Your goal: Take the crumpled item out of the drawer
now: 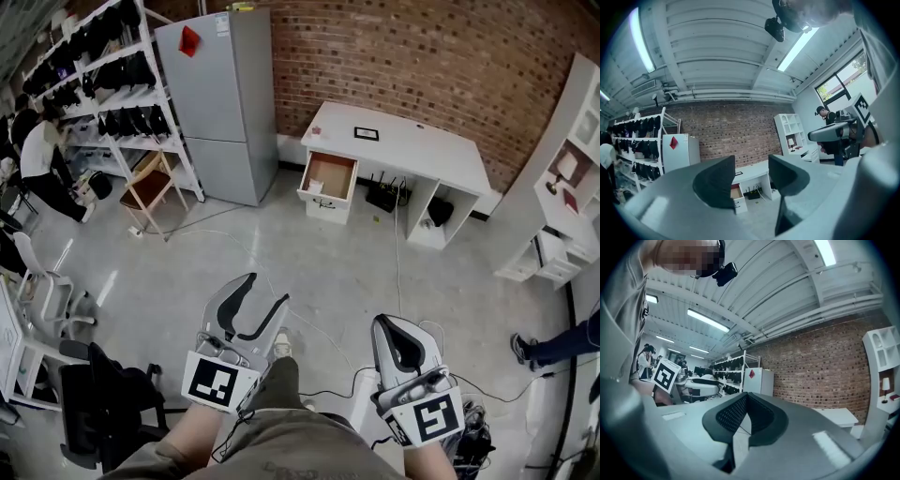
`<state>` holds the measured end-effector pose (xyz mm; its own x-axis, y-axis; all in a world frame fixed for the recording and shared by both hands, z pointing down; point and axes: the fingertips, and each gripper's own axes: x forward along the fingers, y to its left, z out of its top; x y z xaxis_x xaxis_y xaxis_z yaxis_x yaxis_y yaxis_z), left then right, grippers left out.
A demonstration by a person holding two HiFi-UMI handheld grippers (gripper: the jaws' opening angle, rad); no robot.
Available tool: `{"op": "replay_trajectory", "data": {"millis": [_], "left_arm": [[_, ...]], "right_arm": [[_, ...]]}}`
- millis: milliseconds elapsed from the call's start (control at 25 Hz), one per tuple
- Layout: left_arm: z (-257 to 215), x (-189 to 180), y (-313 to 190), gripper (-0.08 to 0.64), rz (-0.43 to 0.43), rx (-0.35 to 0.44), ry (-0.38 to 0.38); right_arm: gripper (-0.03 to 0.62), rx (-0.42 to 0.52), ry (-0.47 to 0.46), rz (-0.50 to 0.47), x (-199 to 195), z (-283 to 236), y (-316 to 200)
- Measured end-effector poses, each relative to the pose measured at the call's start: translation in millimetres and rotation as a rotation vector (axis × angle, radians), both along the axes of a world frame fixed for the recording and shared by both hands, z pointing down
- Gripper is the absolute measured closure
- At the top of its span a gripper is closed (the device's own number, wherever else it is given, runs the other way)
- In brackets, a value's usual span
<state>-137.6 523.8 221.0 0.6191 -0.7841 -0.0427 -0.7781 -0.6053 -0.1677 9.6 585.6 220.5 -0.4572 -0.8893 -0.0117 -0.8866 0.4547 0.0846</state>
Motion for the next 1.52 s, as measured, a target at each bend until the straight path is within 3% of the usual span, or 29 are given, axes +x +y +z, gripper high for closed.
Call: {"op": "replay_trajectory", "data": {"millis": [440,1160,1520], "left_arm": [[17.4,1.9,-87.1,0.342,0.035,-0.001,-0.002],[14.9,-48.7,-343.3,0.342,0.066,-0.044,-0.019],[23.0,-61.5,-421.3,0.342,0.083,-0.061,-0.025]], "right_arm": [[0.565,-0.056,0.010,0.013,-4.1,28.5,-86.9],[0.565,-0.118,0.029,0.040,-53.9,26.7,-352.0],[0.565,-0.126,0.031,0.088,-56.9,29.3,-432.4]]}}
